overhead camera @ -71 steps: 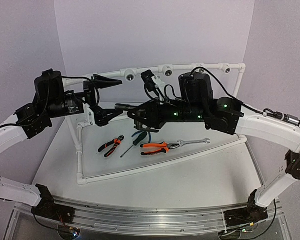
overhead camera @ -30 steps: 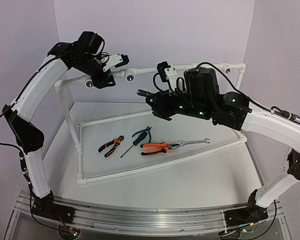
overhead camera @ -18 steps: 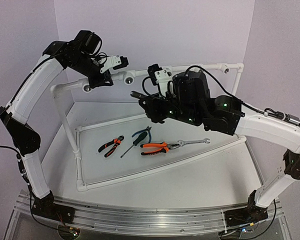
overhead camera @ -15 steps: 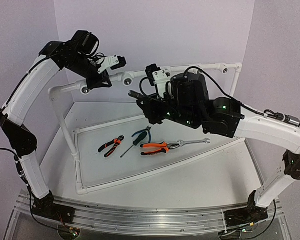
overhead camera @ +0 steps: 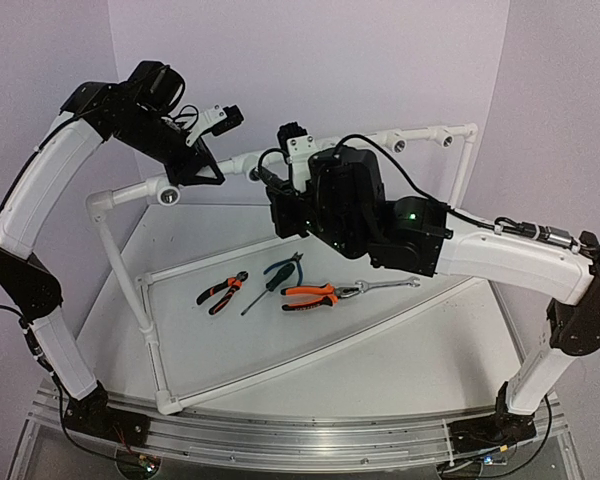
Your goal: Install the water faucets
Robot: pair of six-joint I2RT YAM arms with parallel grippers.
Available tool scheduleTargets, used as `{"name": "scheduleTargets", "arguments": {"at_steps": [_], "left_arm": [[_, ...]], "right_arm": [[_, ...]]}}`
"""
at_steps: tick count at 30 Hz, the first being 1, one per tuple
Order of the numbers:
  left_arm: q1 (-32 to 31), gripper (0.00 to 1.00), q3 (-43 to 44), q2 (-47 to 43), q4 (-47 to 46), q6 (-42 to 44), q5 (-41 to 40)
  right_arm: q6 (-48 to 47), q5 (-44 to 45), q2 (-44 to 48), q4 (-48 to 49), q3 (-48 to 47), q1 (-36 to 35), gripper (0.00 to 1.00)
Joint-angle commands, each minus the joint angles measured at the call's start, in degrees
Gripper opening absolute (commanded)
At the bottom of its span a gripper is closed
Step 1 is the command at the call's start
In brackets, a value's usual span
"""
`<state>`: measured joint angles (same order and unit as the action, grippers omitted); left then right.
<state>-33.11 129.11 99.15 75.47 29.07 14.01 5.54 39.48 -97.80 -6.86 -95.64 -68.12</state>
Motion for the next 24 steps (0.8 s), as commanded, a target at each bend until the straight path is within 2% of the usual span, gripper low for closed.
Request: {"name": "scheduleTargets", "arguments": {"at_steps": [1, 8, 24], "left_arm": [[1.1, 0.00, -1.7, 2.0, -0.9, -26.6, 3.9], [1.2, 0.00, -2.1, 2.3, -2.8, -28.2, 4.1], [1.3, 0.00, -2.9, 1.3, -3.9, -28.6, 4.1]], "right_arm": [[-4.5, 5.6, 0.1, 3.8, -3.3, -1.6, 0.00], [-7.5, 11.0, -1.0, 3.9, -3.9, -3.3, 0.00], [-8.0, 13.2, -4.1, 3.9, -5.3, -3.3, 0.00]]}}
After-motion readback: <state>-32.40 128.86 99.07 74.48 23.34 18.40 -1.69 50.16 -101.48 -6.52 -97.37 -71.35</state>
